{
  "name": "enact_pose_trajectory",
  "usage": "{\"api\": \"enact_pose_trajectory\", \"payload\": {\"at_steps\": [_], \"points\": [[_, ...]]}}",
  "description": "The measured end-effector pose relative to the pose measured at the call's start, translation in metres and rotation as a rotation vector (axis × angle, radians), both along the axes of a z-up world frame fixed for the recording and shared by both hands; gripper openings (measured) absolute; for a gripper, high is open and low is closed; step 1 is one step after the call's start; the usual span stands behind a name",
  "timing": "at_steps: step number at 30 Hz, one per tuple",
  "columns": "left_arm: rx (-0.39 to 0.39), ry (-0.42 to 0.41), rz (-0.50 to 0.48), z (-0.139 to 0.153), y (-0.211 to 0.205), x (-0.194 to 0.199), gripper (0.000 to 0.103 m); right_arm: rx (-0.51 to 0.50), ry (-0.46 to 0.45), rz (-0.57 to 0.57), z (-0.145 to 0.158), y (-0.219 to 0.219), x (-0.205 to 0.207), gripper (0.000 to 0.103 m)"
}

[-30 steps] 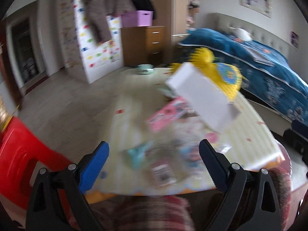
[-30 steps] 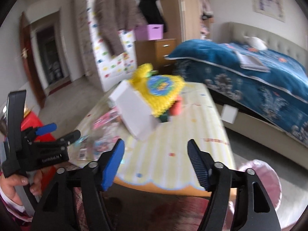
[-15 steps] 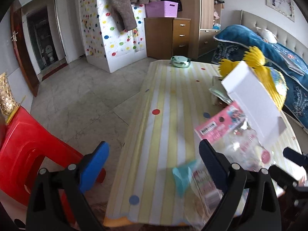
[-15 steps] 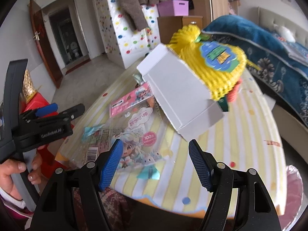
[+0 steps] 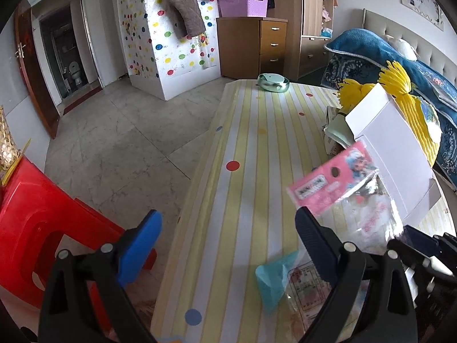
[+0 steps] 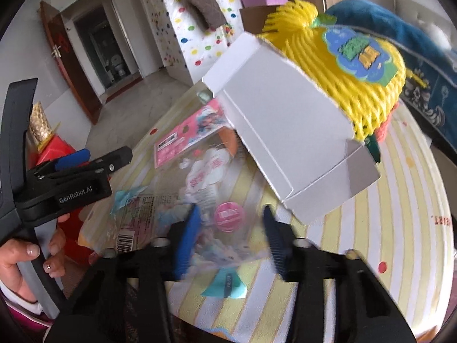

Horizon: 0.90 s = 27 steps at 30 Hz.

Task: Collect trash
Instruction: 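Grasp the doll toy package with the right tool while the left tool grasps the clear bag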

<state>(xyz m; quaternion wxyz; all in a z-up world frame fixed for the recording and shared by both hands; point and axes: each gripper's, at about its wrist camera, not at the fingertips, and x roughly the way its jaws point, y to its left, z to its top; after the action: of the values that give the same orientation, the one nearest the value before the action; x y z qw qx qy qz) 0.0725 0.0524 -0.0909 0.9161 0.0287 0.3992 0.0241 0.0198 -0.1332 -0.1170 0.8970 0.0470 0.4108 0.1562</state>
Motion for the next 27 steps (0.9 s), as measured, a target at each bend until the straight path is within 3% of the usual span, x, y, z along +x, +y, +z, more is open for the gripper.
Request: {"api": "enact_pose_trajectory", "payload": {"at_steps": [1,3,7,9,11,12,13,16,21,27], "points": [[0.000,-0.002,0.000,0.001,0.000,0.001,0.092,-0.002,-0.014,-0.007,0.003,-0.001,-0.002,0.008],[0.000,-0.010,-0.002,0.005,0.000,-0.002,0.092,0.006,-0.042,-0.008,0.009,-0.005,-0.003,0.000],[-0.006,-0.019,-0.001,0.010,0.001,-0.006,0.092,0.001,-0.103,-0.014,0.026,-0.013,-0.011,0.000],[-0.009,-0.025,0.002,0.013,0.001,-0.010,0.092,-0.001,-0.101,-0.018,0.031,-0.016,-0.015,0.007],[-0.007,-0.031,0.008,0.016,0.003,-0.014,0.092,0.007,-0.089,-0.003,0.031,-0.016,-0.017,0.024],[-0.007,-0.031,0.011,0.016,0.004,-0.014,0.092,0.005,-0.084,0.008,0.029,-0.015,-0.020,0.046],[-0.006,-0.031,0.017,0.016,0.006,-0.015,0.092,-0.003,-0.082,0.025,0.028,-0.012,-0.023,0.058],[-0.008,-0.033,0.030,0.016,0.012,-0.018,0.092,-0.053,-0.090,0.077,0.024,0.000,-0.027,0.072],[-0.019,-0.034,0.042,0.015,0.020,-0.019,0.092,-0.133,-0.106,0.141,0.020,0.024,-0.027,0.084],[-0.035,-0.015,0.054,0.005,0.030,-0.013,0.092,-0.188,-0.039,0.157,0.002,0.038,-0.017,0.084]]}}
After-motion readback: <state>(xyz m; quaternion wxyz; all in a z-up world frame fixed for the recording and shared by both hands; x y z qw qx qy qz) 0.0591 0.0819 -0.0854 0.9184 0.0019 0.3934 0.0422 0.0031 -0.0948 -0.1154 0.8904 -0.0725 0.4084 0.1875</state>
